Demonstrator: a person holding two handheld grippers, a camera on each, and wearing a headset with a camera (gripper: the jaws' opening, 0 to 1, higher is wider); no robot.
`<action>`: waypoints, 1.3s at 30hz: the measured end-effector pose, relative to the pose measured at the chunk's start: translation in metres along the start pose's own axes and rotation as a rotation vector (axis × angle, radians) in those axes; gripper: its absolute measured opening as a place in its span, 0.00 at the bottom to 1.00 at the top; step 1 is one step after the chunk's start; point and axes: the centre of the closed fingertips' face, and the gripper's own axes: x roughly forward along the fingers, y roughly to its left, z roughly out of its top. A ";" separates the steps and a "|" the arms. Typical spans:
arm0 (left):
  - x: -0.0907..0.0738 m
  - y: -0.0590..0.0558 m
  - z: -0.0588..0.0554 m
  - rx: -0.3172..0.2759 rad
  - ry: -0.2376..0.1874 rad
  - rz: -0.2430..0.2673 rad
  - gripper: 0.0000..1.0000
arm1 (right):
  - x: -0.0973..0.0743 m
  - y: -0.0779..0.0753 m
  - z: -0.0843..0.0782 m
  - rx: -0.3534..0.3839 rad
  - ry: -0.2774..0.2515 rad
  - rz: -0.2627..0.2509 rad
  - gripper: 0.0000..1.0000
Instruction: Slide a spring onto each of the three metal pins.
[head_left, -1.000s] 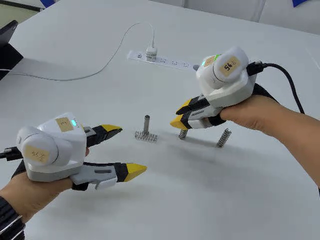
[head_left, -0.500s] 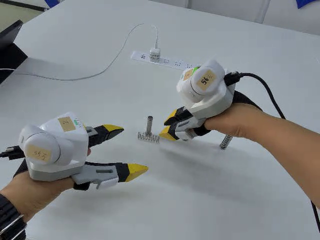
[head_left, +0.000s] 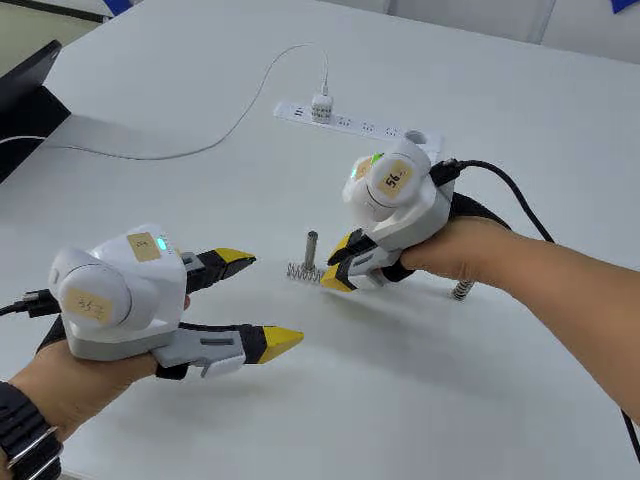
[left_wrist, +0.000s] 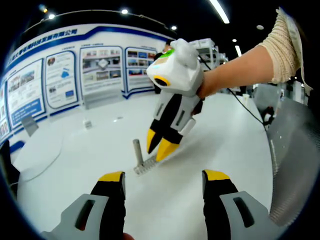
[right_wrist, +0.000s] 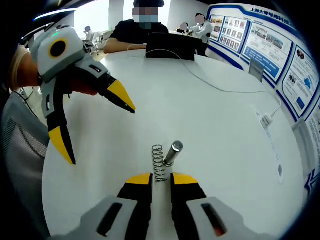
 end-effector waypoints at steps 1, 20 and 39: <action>0.000 0.000 0.000 0.000 0.001 0.000 0.63 | 0.001 0.000 -0.001 0.002 0.002 0.003 0.15; -0.002 0.004 -0.003 -0.001 0.004 0.007 0.62 | 0.011 0.005 -0.007 0.041 0.032 0.041 0.12; 0.000 -0.004 -0.002 0.011 0.008 -0.009 0.61 | -0.015 0.022 -0.002 -0.032 0.029 0.062 0.11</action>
